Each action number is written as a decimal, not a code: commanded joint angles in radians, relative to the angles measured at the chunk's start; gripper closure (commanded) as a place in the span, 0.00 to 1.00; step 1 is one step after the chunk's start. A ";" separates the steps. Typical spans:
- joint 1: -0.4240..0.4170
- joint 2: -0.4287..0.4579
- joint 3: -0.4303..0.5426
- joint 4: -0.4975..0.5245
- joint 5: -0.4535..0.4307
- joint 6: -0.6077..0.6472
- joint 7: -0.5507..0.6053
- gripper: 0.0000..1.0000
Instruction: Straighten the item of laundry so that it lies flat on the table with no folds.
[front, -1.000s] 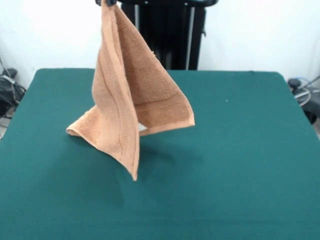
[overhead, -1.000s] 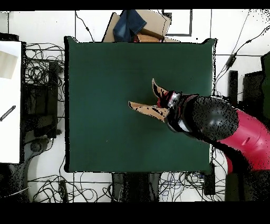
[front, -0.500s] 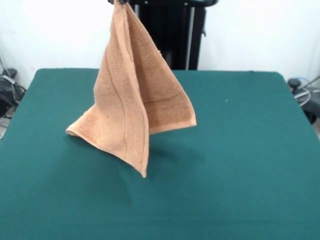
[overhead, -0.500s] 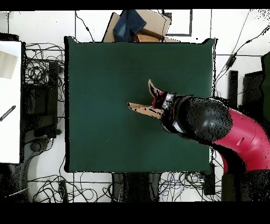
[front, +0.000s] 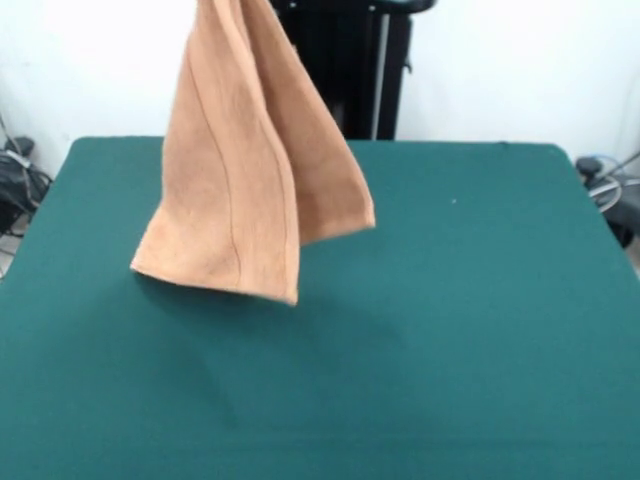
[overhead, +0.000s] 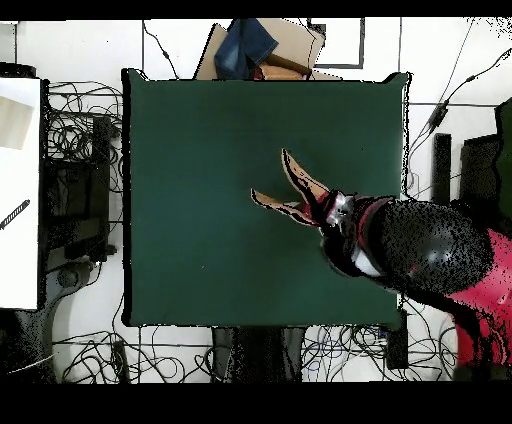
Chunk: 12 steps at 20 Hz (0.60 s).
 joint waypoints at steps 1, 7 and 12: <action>-0.054 -0.070 0.064 0.016 0.031 0.196 -0.281 1.00; -0.104 -0.085 0.073 0.020 0.043 0.231 -0.329 1.00; -0.106 -0.083 0.066 0.057 0.046 0.180 -0.342 1.00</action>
